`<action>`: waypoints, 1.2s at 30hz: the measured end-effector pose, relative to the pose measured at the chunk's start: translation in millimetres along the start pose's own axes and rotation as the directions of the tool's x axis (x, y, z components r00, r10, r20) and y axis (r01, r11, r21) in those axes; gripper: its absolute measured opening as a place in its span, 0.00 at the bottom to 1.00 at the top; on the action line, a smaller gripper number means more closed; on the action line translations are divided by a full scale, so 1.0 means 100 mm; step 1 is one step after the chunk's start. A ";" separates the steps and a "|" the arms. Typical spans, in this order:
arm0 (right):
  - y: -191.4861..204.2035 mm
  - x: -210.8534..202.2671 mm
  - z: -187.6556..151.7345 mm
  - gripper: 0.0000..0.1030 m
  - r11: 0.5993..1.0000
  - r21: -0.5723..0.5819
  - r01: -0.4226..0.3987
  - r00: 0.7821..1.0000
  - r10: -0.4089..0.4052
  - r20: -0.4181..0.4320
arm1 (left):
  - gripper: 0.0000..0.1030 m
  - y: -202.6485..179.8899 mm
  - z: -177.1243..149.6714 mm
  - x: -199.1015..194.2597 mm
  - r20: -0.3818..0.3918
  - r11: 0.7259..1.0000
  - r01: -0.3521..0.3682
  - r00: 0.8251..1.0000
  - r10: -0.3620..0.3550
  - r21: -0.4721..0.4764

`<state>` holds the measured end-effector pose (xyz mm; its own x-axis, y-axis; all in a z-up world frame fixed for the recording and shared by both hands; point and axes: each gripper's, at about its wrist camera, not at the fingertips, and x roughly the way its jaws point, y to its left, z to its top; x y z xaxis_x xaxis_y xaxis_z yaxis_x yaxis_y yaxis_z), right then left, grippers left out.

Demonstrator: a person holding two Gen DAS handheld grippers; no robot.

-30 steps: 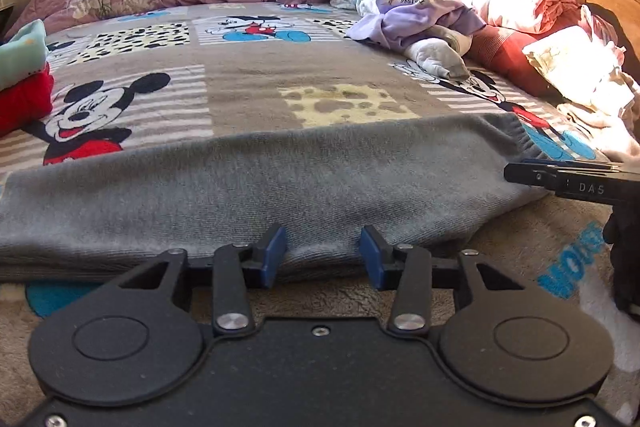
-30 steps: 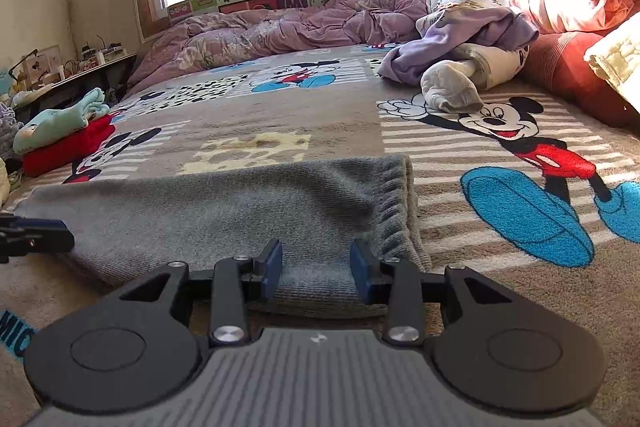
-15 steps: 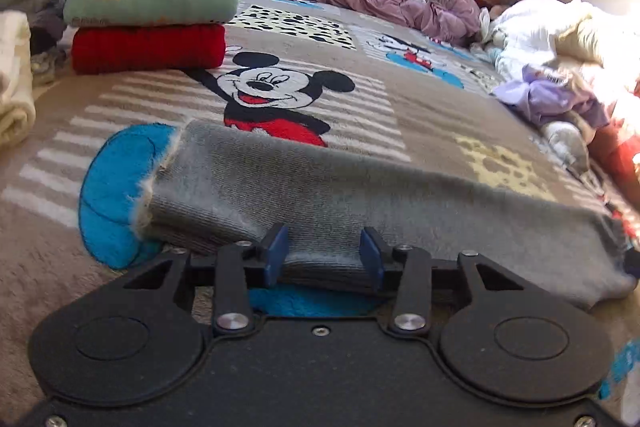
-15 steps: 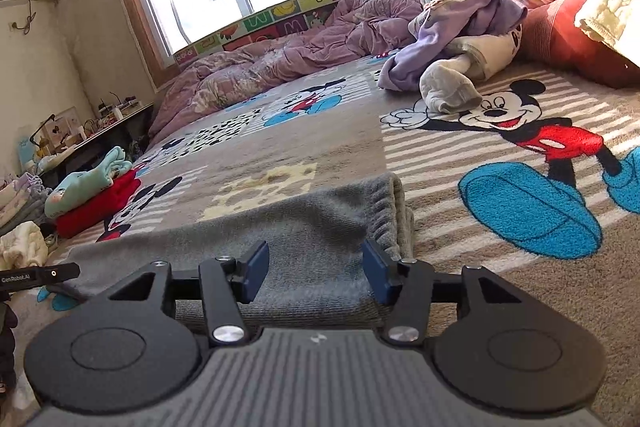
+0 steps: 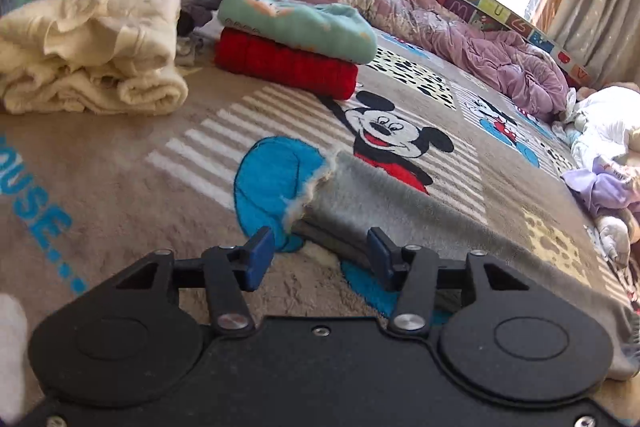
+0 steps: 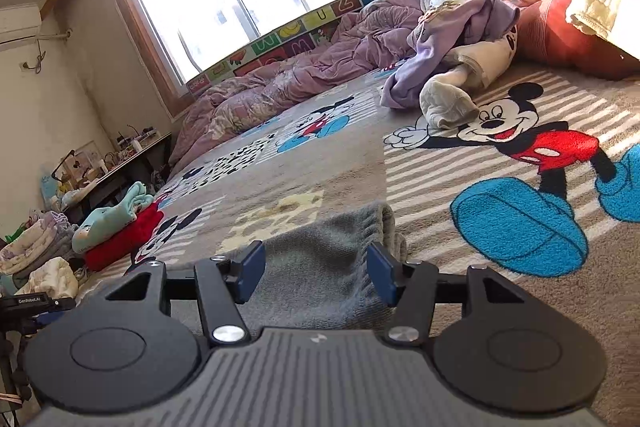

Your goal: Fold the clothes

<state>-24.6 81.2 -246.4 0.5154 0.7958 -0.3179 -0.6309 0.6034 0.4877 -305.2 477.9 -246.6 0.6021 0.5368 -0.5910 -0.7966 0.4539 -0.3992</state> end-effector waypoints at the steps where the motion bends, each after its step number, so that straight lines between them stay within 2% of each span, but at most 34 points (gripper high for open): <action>1: -0.03 -0.02 0.02 0.55 1.000 0.014 -0.001 1.000 0.001 0.008 | 0.49 0.13 -0.03 0.00 -0.026 0.995 0.029 0.999 -0.032 -0.095; 2: -0.08 -0.03 0.03 0.55 0.999 0.039 -0.002 1.000 0.001 0.009 | 0.49 0.25 -0.05 0.00 -0.045 0.980 0.056 0.997 -0.066 -0.189; 4: -0.19 -0.02 0.03 0.56 0.995 0.099 0.005 1.000 -0.004 -0.003 | 0.49 0.43 -0.06 -0.02 -0.030 0.928 0.115 0.990 -0.135 -0.355; 7: -0.32 0.02 -0.01 0.56 0.985 0.172 0.013 0.999 -0.008 -0.031 | 0.51 0.54 -0.01 0.04 -0.030 0.843 0.156 0.979 -0.199 -0.515; 11: -0.35 0.12 -0.07 0.56 0.979 0.204 0.024 0.997 -0.009 -0.072 | 0.51 0.45 0.06 0.17 -0.031 0.828 0.150 0.980 -0.197 -0.541; 13: -0.35 0.18 -0.10 0.56 0.979 0.204 0.027 0.996 -0.009 -0.090 | 0.53 0.41 0.07 0.22 -0.017 0.807 0.166 0.977 -0.213 -0.567; 17: -0.29 0.28 -0.15 0.57 0.985 0.164 0.055 0.990 -0.033 -0.135 | 0.53 0.29 0.10 0.32 -0.025 0.819 0.134 0.984 -0.178 -0.559; 21: -0.28 0.32 -0.17 0.57 0.987 0.145 0.067 0.989 -0.046 -0.143 | 0.52 0.21 0.09 0.34 -0.023 0.826 0.108 0.989 -0.145 -0.553; 23: -0.29 0.32 -0.17 0.54 0.986 0.149 0.072 0.989 -0.051 -0.140 | 0.49 0.20 0.07 0.33 -0.021 0.831 0.095 0.992 -0.127 -0.548; 25: -0.32 0.32 -0.17 0.49 0.984 0.165 0.069 0.989 -0.047 -0.137 | 0.33 0.24 0.01 0.29 -0.009 0.821 0.095 0.993 -0.120 -0.563; 31: -0.42 0.31 -0.16 0.49 0.975 0.217 0.054 0.991 -0.025 -0.132 | 0.30 0.33 -0.10 0.27 0.048 0.810 0.139 0.989 -0.137 -0.570; 33: -0.44 0.31 -0.15 0.49 0.973 0.226 0.048 0.991 -0.018 -0.131 | 0.26 0.35 -0.11 0.26 0.053 0.805 0.142 0.989 -0.137 -0.576; 34: -0.45 0.31 -0.15 0.49 0.972 0.230 0.044 0.991 -0.014 -0.131 | 0.21 0.36 -0.11 0.26 0.053 0.804 0.142 0.989 -0.137 -0.577; 36: -0.46 0.31 -0.14 0.49 0.970 0.240 0.038 0.992 -0.007 -0.130 | 0.17 0.34 -0.09 0.22 0.056 0.811 0.144 0.989 -0.136 -0.566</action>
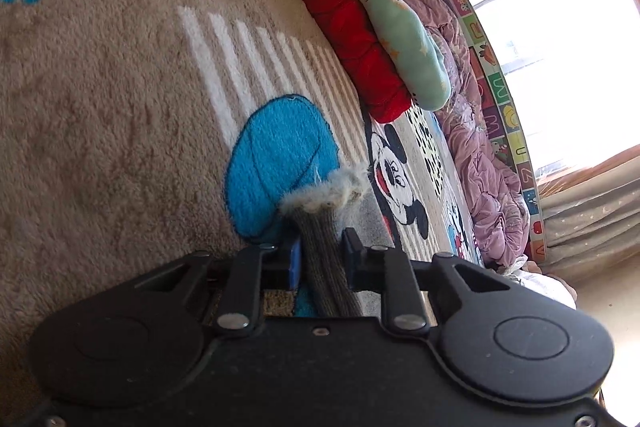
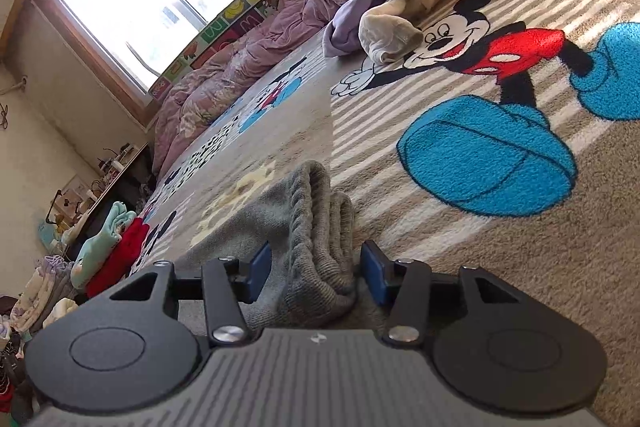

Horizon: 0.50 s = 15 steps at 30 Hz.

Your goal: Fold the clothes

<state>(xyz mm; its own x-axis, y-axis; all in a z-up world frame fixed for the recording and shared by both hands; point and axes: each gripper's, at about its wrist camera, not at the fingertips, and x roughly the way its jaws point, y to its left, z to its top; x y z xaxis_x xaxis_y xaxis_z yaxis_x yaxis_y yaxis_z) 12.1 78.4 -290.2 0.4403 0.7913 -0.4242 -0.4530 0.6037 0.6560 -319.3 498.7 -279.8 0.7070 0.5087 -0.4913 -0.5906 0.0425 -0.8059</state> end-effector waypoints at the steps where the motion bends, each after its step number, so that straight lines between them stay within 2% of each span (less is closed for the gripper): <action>1: -0.01 0.00 0.01 0.49 1.000 0.006 -0.003 1.000 0.003 0.000 | 0.16 -0.05 0.00 -0.02 0.006 1.000 0.002 1.000 -0.002 0.017; 5: -0.05 -0.02 0.03 0.49 0.999 0.033 -0.026 1.000 0.026 -0.001 | 0.14 -0.32 -0.02 -0.17 0.043 0.992 0.035 0.998 -0.040 0.118; 8: -0.10 -0.06 0.04 0.49 0.996 0.066 -0.052 0.999 0.052 0.001 | 0.14 -0.67 -0.12 -0.30 0.071 0.966 0.066 0.994 -0.086 0.249; 11: -0.15 -0.08 0.06 0.49 0.993 0.089 -0.071 0.997 0.071 0.005 | 0.13 -1.03 -0.29 -0.43 0.087 0.920 0.094 0.987 -0.137 0.380; 15: -0.17 -0.12 0.08 0.49 0.992 0.096 -0.078 0.997 0.078 0.011 | 0.13 -1.51 -0.64 -0.56 0.089 0.827 0.122 0.975 -0.204 0.549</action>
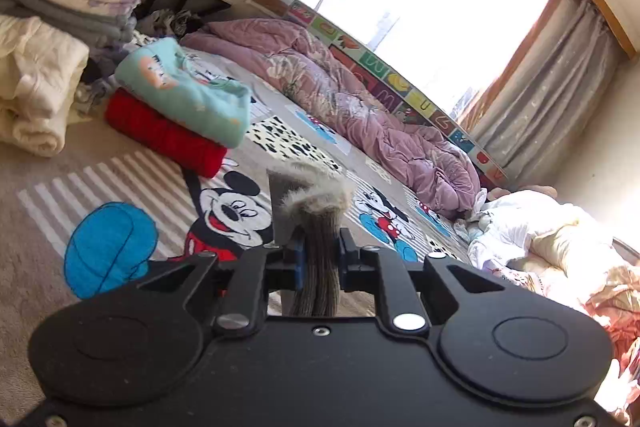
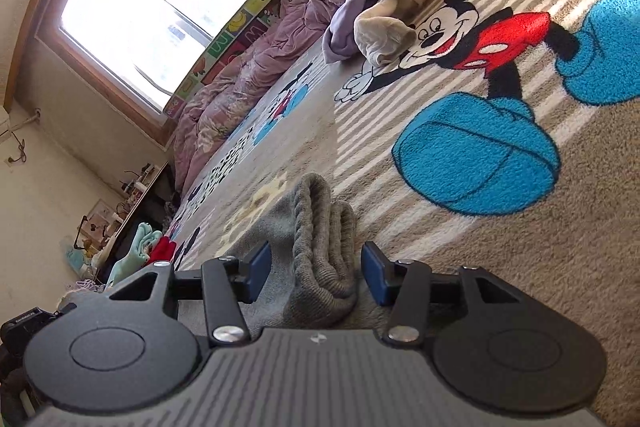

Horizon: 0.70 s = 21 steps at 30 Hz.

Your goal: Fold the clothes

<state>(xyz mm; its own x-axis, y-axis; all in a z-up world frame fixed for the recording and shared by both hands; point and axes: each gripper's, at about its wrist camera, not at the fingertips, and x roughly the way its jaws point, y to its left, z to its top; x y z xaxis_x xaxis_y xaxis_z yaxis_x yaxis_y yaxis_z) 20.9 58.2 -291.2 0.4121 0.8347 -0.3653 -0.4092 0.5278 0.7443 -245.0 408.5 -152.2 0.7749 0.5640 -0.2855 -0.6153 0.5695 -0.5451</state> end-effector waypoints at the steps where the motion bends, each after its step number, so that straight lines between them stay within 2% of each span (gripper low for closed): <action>1: -0.01 -0.01 0.01 0.49 1.000 0.004 0.000 1.000 0.000 0.002 | 0.13 -0.14 -0.04 -0.02 0.003 0.999 0.018 1.000 -0.018 0.044; 3: -0.02 -0.03 0.02 0.49 1.000 0.012 -0.002 1.000 0.002 0.007 | 0.13 -0.43 -0.12 -0.05 0.005 0.990 0.054 0.998 -0.055 0.134; 5: -0.05 -0.06 0.04 0.49 1.000 0.025 -0.005 1.000 0.005 0.010 | 0.13 -0.72 -0.23 -0.06 0.003 0.967 0.087 0.996 -0.090 0.241; 8: -0.09 -0.08 0.05 0.49 0.999 0.040 -0.014 1.000 0.014 0.009 | 0.13 -1.08 -0.44 -0.04 -0.021 0.919 0.138 0.990 -0.141 0.370; 13: -0.14 -0.13 0.07 0.49 0.998 0.063 -0.026 1.000 0.025 0.020 | 0.13 -1.45 -0.94 0.14 -0.094 0.824 0.186 0.982 -0.161 0.535; 17: -0.23 -0.18 0.11 0.49 0.994 0.106 -0.039 0.999 0.035 0.037 | 0.13 -1.69 -1.46 0.20 -0.134 0.705 0.205 0.979 -0.155 0.679; 19: -0.28 -0.20 0.13 0.49 0.990 0.133 -0.048 0.998 0.042 0.046 | 0.13 -1.80 -1.71 0.20 -0.148 0.637 0.217 0.976 -0.161 0.740; 21: -0.31 -0.21 0.14 0.49 0.987 0.152 -0.056 0.997 0.049 0.054 | 0.13 -1.88 -1.93 0.22 -0.165 0.582 0.226 0.974 -0.156 0.781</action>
<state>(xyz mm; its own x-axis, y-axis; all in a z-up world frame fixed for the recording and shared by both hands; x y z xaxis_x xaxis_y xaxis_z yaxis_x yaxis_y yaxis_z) 36.9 22.2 -298.9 0.4352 0.8496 -0.2979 -0.3033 0.4498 0.8400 -84.4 198.8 -207.9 0.8747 0.3615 -0.3229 -0.2962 0.9259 0.2344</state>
